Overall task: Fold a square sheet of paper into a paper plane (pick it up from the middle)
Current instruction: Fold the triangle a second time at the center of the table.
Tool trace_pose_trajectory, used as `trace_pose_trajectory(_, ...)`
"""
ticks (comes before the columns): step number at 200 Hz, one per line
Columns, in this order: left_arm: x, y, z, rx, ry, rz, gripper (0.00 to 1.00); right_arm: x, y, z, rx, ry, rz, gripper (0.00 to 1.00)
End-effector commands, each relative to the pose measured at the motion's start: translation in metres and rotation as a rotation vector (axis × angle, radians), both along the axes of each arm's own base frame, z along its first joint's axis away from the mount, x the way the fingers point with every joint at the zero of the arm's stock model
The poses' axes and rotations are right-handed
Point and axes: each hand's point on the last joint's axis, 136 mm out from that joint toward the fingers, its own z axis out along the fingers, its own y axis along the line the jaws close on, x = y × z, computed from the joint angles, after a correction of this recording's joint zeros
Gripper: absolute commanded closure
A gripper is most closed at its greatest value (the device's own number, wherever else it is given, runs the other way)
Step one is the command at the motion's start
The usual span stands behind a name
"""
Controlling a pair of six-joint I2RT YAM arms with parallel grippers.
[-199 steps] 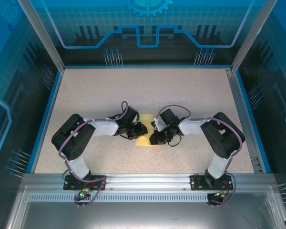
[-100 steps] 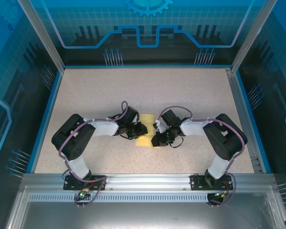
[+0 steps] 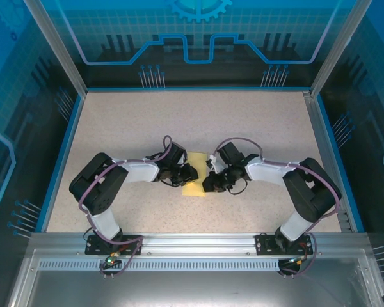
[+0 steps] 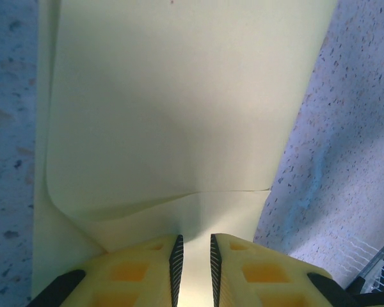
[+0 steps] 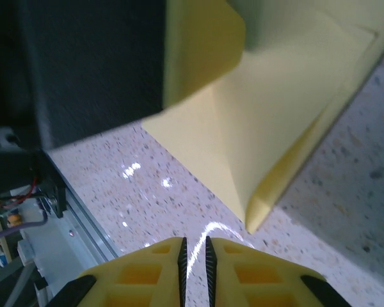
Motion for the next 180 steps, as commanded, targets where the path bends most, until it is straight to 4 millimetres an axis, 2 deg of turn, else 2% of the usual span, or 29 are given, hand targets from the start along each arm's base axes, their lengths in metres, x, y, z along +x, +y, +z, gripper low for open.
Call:
trace_pose_trajectory(1, -0.006, 0.007, -0.014, 0.063, 0.036, -0.003, 0.77, 0.010, 0.014, 0.001, 0.026, 0.019, -0.021, 0.82)
trace_pose_trajectory(35, -0.004, 0.005, -0.009, 0.051, 0.025, -0.003, 0.76, 0.004, 0.012, -0.020, -0.017, 0.072, -0.012, 0.80)
trace_pose_trajectory(40, -0.003, 0.005, -0.008, 0.049, 0.024, -0.004, 0.76, 0.011, 0.015, -0.016, -0.014, 0.056, -0.012, 0.80)
trace_pose_trajectory(70, 0.000, 0.001, 0.000, 0.025, 0.003, -0.006, 0.74, 0.002, 0.000, -0.038, -0.106, 0.094, -0.015, 0.81)
trace_pose_trajectory(87, 0.004, -0.002, 0.009, 0.007, -0.024, -0.007, 0.72, 0.001, -0.008, -0.046, -0.151, 0.096, -0.024, 0.82)
trace_pose_trajectory(95, 0.007, -0.004, 0.015, -0.005, -0.040, -0.007, 0.71, -0.008, -0.017, -0.056, -0.179, 0.124, -0.029, 0.83)
trace_pose_trajectory(131, 0.009, -0.009, 0.038, -0.062, -0.089, -0.010, 0.69, -0.011, -0.019, -0.060, -0.181, 0.128, -0.041, 0.85)
trace_pose_trajectory(154, 0.002, -0.011, 0.039, -0.098, -0.066, -0.008, 0.75, -0.009, -0.018, -0.059, -0.175, 0.122, -0.045, 0.85)
trace_pose_trajectory(180, -0.005, -0.015, 0.029, -0.131, -0.013, -0.004, 0.89, -0.009, -0.018, -0.060, -0.178, 0.125, -0.046, 0.86)
